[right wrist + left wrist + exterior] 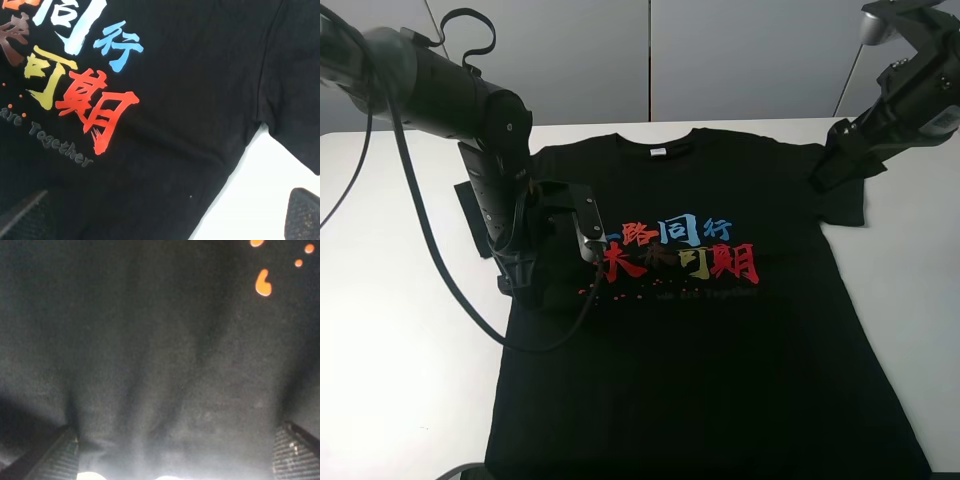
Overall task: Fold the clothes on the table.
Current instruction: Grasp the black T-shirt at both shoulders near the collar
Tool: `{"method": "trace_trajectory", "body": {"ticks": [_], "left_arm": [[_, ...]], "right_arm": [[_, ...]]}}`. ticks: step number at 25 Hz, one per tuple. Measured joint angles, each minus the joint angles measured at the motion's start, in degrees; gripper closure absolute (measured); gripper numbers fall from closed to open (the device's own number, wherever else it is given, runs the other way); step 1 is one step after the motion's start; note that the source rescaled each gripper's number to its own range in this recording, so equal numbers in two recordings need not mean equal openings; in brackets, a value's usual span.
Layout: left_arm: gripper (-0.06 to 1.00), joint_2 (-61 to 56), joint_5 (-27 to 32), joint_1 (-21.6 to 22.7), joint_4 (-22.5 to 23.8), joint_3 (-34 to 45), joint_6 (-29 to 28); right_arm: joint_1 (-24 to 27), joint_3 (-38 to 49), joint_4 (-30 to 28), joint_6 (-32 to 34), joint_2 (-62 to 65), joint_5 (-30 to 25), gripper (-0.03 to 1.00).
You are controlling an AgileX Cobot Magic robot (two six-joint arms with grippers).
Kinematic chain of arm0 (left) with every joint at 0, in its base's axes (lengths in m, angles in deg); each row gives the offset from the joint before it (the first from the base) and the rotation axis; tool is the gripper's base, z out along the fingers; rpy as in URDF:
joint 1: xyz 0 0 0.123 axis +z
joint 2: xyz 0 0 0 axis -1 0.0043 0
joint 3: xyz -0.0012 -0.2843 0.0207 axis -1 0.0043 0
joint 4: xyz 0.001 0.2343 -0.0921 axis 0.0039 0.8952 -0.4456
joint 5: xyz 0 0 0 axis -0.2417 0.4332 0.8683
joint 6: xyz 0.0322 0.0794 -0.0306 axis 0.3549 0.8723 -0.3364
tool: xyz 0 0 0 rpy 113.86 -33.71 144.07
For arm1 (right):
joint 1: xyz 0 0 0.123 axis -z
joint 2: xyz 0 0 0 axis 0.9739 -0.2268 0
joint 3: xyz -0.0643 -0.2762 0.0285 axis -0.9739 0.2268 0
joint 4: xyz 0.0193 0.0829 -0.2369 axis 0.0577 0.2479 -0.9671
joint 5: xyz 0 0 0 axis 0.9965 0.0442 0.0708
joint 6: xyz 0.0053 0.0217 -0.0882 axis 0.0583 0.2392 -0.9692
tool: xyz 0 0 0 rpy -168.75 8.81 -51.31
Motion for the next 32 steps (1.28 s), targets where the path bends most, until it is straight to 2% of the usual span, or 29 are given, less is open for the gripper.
{"method": "trace_trajectory", "body": {"ticks": [7,9,11,14,16,17,19,26,32], "left_arm": [[-0.05,1.7,-0.2,0.0,0.8,-0.6,-1.3],[0.03,2.1,-0.5,-0.2,2.3,-0.8,-3.0],[0.21,2.3,-1.0,-0.3,4.9,-0.9,-5.3],[0.61,2.3,-0.6,-0.3,5.7,-1.0,-6.6],[0.84,2.3,-0.5,-0.3,6.0,-1.0,-6.8],[0.9,2.3,-0.5,-0.3,6.1,-1.0,-6.8],[0.93,2.3,-0.5,-0.4,6.3,-1.0,-7.0],[0.94,2.3,-0.7,-0.4,8.0,-1.0,-7.0],[0.94,2.3,-0.9,-0.4,8.4,-1.0,-6.9]], "right_arm": [[0.0,0.0,0.0,0.0,0.0,-0.7,-0.02],[0.0,0.0,0.0,0.0,0.0,-0.8,-0.02],[0.0,0.0,0.0,0.0,0.0,-0.8,-0.02],[0.0,0.0,0.0,0.0,0.0,-0.8,-0.02],[0.0,0.0,0.0,0.0,0.0,-0.6,-0.02],[0.0,0.0,0.0,0.0,0.0,-0.6,-0.02],[0.0,0.0,0.0,0.0,0.0,-0.6,-0.02],[0.0,-0.1,-2.7,-0.4,-1.6,0.1,-0.02],[-0.6,-0.1,-4.2,-5.3,-8.8,0.2,-0.02]]}}
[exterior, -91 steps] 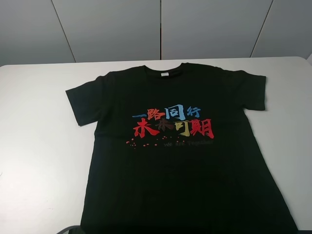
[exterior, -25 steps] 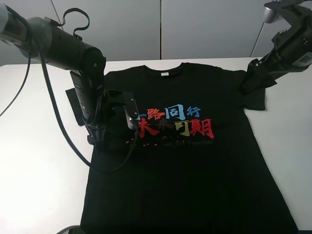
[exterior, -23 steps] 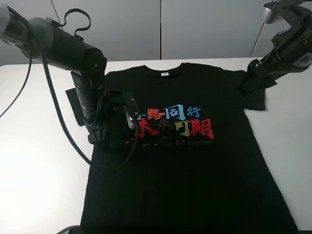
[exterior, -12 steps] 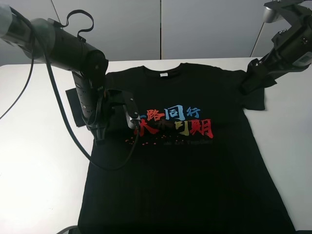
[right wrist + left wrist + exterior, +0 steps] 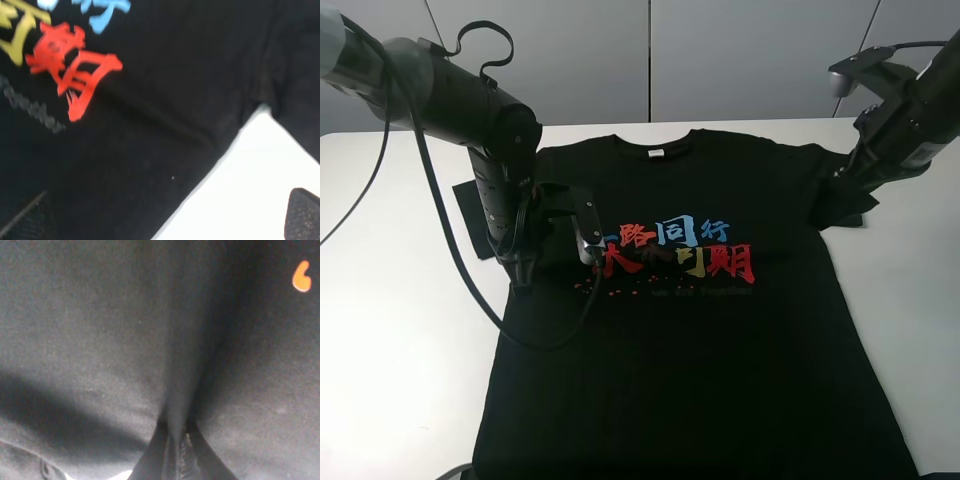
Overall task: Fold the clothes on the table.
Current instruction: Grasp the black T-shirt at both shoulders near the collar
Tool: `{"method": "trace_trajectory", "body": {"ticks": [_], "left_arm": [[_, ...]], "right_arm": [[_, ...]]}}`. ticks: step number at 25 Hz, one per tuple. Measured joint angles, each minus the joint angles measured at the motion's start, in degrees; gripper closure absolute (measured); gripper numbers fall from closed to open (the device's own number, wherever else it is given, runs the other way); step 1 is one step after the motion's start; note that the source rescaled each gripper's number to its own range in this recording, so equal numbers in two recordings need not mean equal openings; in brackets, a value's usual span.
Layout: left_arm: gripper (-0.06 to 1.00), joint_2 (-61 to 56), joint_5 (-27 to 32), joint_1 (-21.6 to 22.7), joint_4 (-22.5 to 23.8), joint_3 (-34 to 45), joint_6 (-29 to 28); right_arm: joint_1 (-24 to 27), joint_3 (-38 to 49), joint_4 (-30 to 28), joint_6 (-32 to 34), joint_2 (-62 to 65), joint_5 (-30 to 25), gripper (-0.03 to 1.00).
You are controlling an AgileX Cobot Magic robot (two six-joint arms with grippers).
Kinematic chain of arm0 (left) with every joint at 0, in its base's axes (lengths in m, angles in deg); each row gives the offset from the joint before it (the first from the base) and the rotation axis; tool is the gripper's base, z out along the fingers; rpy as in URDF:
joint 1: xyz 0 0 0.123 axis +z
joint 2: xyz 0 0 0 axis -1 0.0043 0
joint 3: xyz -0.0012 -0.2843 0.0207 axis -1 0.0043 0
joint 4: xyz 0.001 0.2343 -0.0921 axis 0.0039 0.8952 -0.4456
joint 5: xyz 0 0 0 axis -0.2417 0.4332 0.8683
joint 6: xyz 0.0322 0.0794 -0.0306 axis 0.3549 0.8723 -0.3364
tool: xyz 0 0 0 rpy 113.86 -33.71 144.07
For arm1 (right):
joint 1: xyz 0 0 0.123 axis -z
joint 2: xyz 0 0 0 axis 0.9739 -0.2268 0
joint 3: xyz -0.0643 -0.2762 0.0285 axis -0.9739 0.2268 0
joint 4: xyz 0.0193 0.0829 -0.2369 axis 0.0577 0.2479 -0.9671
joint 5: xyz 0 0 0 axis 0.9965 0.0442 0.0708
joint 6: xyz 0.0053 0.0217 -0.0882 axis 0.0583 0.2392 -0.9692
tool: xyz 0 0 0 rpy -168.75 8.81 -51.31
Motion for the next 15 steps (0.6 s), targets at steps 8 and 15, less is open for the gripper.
{"method": "trace_trajectory", "body": {"ticks": [8,15], "left_arm": [[0.94,0.0,-0.1,0.0,0.1,0.0,0.1],[0.94,0.0,-0.1,0.0,0.2,0.0,-0.1]], "right_arm": [[-7.0,0.0,-6.2,-4.8,-9.0,5.6,-0.01],[-7.4,-0.4,-9.8,-6.9,-14.2,10.0,0.16]]}}
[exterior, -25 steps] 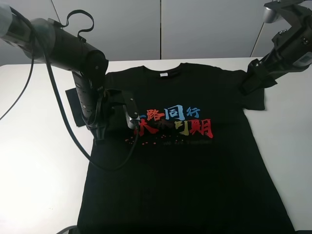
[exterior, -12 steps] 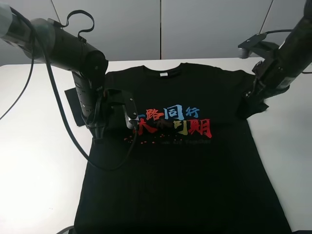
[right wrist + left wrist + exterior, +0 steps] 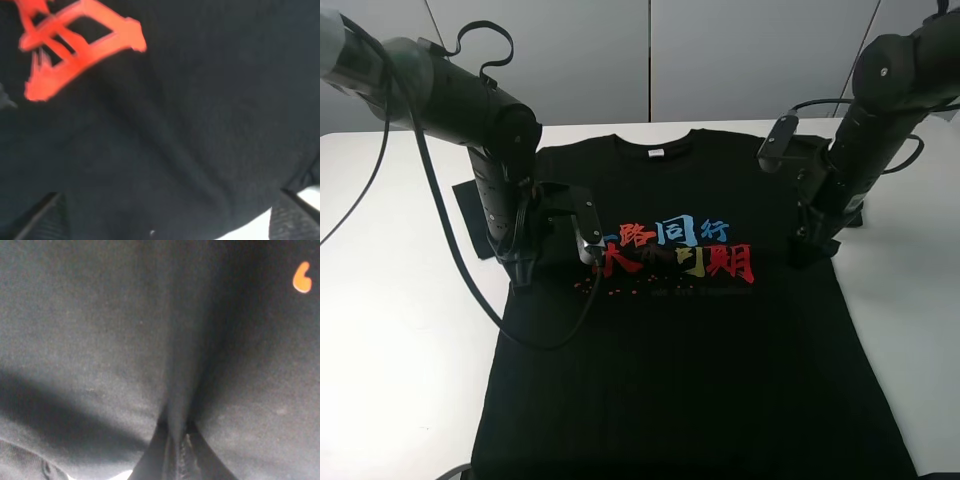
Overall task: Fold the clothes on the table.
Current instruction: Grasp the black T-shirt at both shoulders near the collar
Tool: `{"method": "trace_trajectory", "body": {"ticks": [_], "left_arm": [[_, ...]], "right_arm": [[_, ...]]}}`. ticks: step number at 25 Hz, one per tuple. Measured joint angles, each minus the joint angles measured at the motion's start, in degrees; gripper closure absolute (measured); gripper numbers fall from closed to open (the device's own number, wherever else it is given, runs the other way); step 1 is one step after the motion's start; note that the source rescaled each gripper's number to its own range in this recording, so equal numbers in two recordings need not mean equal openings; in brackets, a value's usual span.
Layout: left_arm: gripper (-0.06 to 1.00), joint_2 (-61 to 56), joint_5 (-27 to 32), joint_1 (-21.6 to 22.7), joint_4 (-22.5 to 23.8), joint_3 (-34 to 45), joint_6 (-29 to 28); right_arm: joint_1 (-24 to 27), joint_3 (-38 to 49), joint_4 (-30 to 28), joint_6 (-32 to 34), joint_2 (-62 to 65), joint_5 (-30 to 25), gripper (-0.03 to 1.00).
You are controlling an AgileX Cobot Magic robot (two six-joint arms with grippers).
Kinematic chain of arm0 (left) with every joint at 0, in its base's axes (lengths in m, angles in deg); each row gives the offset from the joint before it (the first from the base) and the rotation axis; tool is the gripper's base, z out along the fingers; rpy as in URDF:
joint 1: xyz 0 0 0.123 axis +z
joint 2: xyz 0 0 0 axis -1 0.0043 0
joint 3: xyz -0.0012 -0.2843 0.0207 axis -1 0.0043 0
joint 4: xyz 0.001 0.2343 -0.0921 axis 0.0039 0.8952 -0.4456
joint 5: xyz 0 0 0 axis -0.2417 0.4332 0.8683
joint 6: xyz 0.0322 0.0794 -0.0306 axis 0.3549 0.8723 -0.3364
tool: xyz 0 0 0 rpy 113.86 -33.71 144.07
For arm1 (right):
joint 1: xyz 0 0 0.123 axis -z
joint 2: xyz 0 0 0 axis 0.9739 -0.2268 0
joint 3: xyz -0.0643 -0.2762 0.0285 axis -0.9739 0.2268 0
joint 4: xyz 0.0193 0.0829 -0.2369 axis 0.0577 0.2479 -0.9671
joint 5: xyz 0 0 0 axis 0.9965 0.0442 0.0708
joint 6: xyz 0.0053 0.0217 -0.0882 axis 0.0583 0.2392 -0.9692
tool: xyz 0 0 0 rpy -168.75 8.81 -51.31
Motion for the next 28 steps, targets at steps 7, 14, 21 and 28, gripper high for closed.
{"method": "trace_trajectory", "body": {"ticks": [7,14,21,28], "left_arm": [[0.94,0.0,-0.1,0.0,0.1,0.0,0.0],[0.94,0.0,-0.2,0.0,0.1,0.0,0.0],[0.94,0.0,-0.2,0.0,0.2,0.0,0.0],[0.94,0.0,-0.4,0.0,0.3,0.0,0.0]], "right_arm": [[0.0,-4.3,-1.5,-0.5,-4.7,-0.8,0.17],[0.0,-4.7,-1.6,-1.1,-7.1,-2.1,0.06],[0.0,-5.1,-2.0,-2.4,-8.0,-2.4,0.06],[-0.1,-5.5,-3.0,-2.7,-8.8,-2.1,0.17]]}}
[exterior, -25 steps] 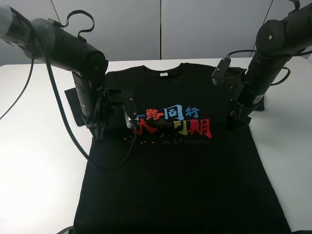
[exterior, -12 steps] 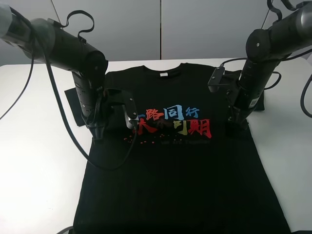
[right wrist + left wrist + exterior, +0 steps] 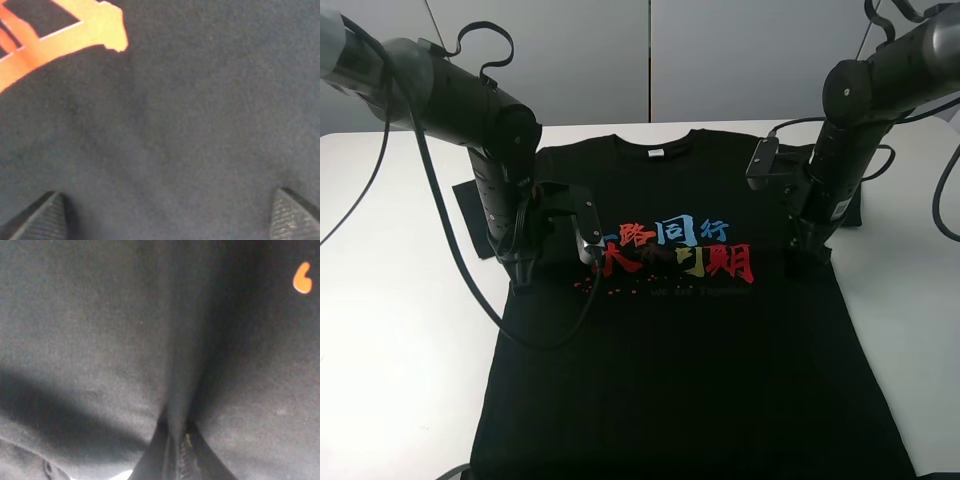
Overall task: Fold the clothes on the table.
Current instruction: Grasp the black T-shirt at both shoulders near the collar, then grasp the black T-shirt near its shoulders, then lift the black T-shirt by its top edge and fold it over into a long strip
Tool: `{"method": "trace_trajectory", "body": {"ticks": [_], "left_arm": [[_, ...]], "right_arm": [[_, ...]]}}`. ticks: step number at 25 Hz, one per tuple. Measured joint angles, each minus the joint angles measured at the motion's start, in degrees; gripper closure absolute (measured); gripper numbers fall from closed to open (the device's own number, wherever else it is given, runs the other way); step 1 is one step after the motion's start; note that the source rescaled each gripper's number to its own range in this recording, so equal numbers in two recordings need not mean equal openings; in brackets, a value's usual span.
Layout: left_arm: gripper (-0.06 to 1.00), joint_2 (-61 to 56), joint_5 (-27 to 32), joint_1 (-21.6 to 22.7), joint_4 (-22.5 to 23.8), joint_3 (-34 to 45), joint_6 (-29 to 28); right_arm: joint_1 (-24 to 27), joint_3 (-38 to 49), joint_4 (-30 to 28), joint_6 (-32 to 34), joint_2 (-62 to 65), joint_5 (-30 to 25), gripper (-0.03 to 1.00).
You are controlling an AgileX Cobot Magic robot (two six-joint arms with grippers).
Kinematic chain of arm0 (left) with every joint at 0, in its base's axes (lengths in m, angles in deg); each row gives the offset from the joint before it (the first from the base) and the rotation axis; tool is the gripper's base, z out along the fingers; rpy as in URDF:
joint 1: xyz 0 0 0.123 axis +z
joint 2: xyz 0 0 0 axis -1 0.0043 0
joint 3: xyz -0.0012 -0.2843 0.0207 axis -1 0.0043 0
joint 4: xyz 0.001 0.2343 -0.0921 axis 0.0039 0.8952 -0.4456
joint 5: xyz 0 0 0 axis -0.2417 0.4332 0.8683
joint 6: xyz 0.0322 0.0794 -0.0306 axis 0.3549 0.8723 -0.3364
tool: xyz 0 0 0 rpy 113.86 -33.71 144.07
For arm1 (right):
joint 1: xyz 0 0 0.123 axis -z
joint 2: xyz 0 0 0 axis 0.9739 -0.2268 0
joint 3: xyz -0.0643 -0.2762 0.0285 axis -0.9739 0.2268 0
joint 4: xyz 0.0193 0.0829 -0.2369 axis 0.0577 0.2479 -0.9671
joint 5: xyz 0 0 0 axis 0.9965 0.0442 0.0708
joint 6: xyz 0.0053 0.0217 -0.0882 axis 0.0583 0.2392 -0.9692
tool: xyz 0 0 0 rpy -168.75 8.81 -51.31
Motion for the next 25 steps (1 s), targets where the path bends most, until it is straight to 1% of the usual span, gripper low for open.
{"method": "trace_trajectory", "body": {"ticks": [1,3,5,6,8,9,14,18,21,23,25], "left_arm": [[0.94,0.0,0.0,0.0,0.0,0.0,0.0],[0.94,0.0,0.0,0.0,0.0,0.0,0.0],[0.94,0.0,0.0,0.0,0.0,0.0,0.0],[0.94,0.0,0.0,0.0,0.0,0.0,0.0],[0.94,0.0,0.0,0.0,0.0,0.0,0.0],[0.94,0.0,0.0,0.0,0.1,0.0,0.0],[0.94,0.0,-0.1,0.0,0.0,0.0,-0.4],[0.94,0.7,0.9,0.0,-0.1,-2.1,-4.5],[0.94,1.6,1.5,0.0,0.0,-4.7,-5.7],[0.94,2.2,1.5,0.0,0.5,-6.4,-7.2],[0.94,2.4,1.2,0.0,2.0,-8.0,-9.6]], "right_arm": [[0.0,-0.2,-0.5,0.0,-0.1,0.4,0.26],[0.0,-0.2,-0.9,-0.3,-0.3,0.7,0.48],[0.0,-0.2,-0.3,-0.8,-0.3,0.3,0.71],[0.0,-0.2,0.1,-1.0,-0.3,0.2,0.81],[0.0,-0.2,0.5,-1.3,-0.3,-0.1,0.93],[0.0,-0.2,0.7,-1.3,-0.3,-0.2,0.96],[-0.4,-0.2,1.0,-1.6,-0.3,-0.6,0.97],[-0.7,0.1,1.4,-1.7,0.7,-0.7,0.97],[-0.8,0.4,1.6,-1.7,2.7,-1.0,0.97],[-0.8,0.5,1.6,-1.7,4.6,-1.0,0.97],[-0.8,0.5,1.0,-1.1,7.0,-0.7,0.97]]}}
